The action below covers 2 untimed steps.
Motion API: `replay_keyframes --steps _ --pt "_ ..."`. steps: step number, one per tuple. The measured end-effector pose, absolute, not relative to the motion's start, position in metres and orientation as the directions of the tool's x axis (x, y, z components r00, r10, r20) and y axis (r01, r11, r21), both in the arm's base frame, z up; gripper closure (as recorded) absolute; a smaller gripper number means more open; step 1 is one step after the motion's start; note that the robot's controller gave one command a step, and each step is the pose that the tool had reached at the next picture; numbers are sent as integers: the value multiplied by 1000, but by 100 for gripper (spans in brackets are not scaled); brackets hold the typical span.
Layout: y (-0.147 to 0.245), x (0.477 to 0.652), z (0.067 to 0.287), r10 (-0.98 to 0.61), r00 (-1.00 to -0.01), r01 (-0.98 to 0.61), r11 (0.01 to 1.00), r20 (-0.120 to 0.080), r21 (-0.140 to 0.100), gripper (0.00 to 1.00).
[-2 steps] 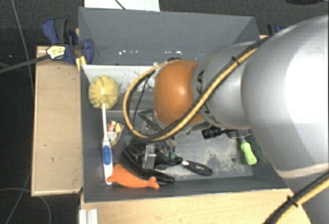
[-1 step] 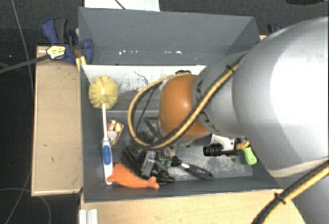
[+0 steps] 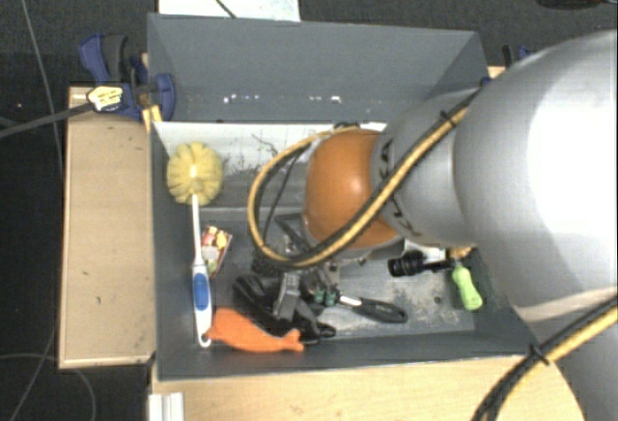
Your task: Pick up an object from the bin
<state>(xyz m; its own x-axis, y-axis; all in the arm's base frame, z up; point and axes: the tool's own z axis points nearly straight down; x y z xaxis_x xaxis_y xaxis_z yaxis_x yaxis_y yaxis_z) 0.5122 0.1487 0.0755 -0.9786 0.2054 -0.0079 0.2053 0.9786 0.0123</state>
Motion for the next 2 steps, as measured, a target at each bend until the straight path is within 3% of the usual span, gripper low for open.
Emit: replay_keyframes --steps 2 --pt "149 511 83 205 -979 205 979 -7 12 100"
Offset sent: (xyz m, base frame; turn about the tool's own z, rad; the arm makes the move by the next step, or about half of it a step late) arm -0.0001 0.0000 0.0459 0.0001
